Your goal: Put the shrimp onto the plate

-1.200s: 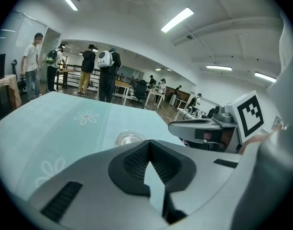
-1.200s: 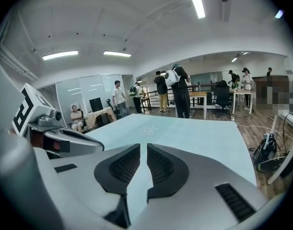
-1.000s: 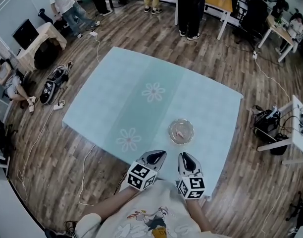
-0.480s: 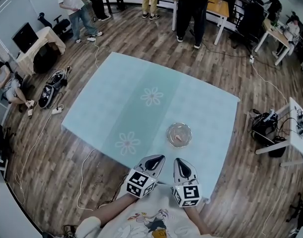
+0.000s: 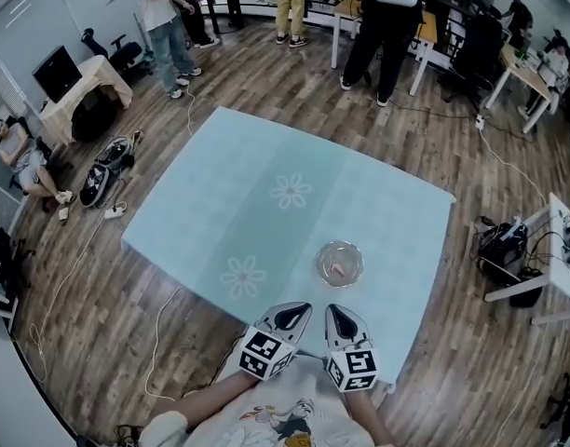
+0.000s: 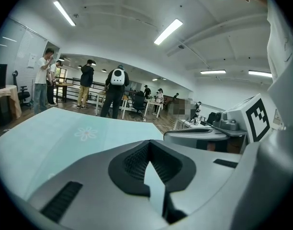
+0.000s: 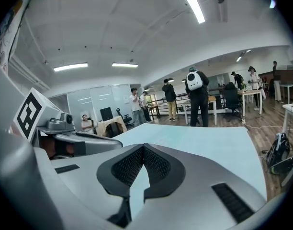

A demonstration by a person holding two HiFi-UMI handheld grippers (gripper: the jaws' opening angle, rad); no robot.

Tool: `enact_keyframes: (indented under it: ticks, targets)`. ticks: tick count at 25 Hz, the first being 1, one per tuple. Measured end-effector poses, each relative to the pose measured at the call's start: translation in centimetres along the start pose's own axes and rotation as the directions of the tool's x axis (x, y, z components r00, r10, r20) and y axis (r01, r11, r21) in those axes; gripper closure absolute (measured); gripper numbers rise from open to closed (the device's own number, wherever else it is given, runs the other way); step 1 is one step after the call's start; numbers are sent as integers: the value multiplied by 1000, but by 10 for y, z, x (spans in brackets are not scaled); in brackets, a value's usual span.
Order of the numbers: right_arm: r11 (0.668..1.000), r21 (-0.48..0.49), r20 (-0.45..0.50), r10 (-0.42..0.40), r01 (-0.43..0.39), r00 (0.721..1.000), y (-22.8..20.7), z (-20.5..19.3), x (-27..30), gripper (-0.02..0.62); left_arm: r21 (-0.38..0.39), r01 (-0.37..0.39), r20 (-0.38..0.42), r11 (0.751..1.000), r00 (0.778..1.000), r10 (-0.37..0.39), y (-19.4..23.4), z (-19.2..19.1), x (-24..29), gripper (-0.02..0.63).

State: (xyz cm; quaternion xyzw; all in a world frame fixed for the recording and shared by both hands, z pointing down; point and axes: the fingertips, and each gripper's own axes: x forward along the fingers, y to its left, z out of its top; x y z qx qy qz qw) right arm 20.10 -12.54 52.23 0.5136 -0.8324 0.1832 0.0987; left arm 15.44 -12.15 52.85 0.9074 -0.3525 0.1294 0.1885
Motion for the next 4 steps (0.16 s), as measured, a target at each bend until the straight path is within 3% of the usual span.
enact_keyframes:
  ticks: [4]
  targets:
    - [1000, 7, -8, 3, -3, 1000, -3, -2, -1, 572, 7, -6, -21, 1000, 1000, 6, -4, -3, -1, 598]
